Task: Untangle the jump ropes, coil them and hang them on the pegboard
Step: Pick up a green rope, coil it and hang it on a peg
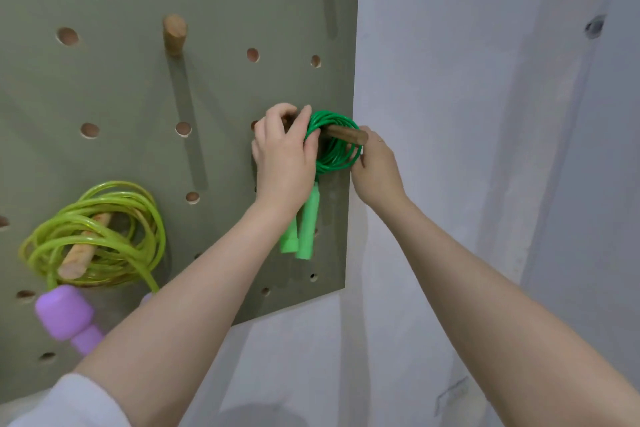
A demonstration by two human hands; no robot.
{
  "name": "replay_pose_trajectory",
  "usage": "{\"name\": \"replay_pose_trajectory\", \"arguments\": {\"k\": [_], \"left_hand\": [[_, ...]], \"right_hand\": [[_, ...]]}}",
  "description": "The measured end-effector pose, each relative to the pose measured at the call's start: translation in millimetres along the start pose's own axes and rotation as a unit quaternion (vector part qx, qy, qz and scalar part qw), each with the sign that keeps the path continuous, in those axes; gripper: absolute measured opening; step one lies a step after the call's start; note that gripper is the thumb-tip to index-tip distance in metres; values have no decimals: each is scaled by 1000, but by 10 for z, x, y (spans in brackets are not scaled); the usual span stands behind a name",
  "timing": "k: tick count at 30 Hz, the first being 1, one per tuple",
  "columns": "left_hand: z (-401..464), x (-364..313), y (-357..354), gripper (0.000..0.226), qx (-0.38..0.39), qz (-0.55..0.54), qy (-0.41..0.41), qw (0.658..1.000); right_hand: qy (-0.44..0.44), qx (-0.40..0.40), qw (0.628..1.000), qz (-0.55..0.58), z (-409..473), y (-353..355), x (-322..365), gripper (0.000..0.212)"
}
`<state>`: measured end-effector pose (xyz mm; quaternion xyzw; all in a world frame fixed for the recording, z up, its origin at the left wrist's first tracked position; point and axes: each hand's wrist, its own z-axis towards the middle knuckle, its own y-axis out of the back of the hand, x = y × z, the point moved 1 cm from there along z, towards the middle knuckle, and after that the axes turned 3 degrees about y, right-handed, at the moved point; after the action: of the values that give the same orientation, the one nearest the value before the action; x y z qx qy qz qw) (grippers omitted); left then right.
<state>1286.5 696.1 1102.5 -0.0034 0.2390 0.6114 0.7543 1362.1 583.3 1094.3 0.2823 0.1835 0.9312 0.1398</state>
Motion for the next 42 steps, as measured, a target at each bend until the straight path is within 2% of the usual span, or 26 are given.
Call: {"name": "replay_pose_trajectory", "arguments": {"k": [1,4,7,9,11,13,14,16,17,19,22,26,30,31,33,35,37,40,42], "left_hand": [[-5,-14,-1,41,-5,31,-5,999],[-7,-83,-31,48,54,78,7,995],[6,-157,-59,48,61,92,28,994],[56,-210,-60,45,63,108,44,991],[132,-253,-46,42,66,132,68,987],[202,-295,-10,39,66,173,72,980],[224,-309,16,38,71,189,68,977],[255,-321,79,39,94,198,63,974],[253,-326,108,40,111,187,60,974],[201,-322,149,46,150,141,45,978],[83,-262,208,55,176,71,39,981],[-9,-185,309,57,196,7,49,979],[-46,-128,406,56,212,-9,25,977],[-52,-128,424,56,211,-15,13,977],[-57,-142,451,54,213,-13,-17,977],[-44,-162,442,51,220,15,-44,974],[-21,-180,415,49,216,41,-42,975],[23,-187,368,51,168,6,53,984],[37,-229,312,54,163,-41,118,979]], "right_hand": [[-3,0,1000,-26,-25,-39,26,30],[-43,6,995,-92,-77,-106,124,33],[-49,75,982,-167,-106,-93,166,41],[-67,119,975,-178,-123,-45,165,47],[-104,124,980,-114,-149,31,156,58],[-120,66,991,-3,-207,134,173,73],[-94,27,995,25,-258,195,189,78],[15,-2,1000,4,-390,300,251,79],[69,2,997,-17,-458,334,286,78],[121,27,990,-64,-555,350,328,76],[113,39,989,-85,-591,310,341,76],[100,41,993,36,-538,219,330,81],[72,61,986,135,-459,120,323,74],[83,56,987,122,-434,96,308,70],[108,50,993,12,-374,15,242,66],[70,70,988,-119,-329,-72,170,71],[35,75,982,-172,-297,-116,154,74],[38,46,981,-186,-296,-114,195,67],[39,24,982,-186,-323,-100,188,58]]}}
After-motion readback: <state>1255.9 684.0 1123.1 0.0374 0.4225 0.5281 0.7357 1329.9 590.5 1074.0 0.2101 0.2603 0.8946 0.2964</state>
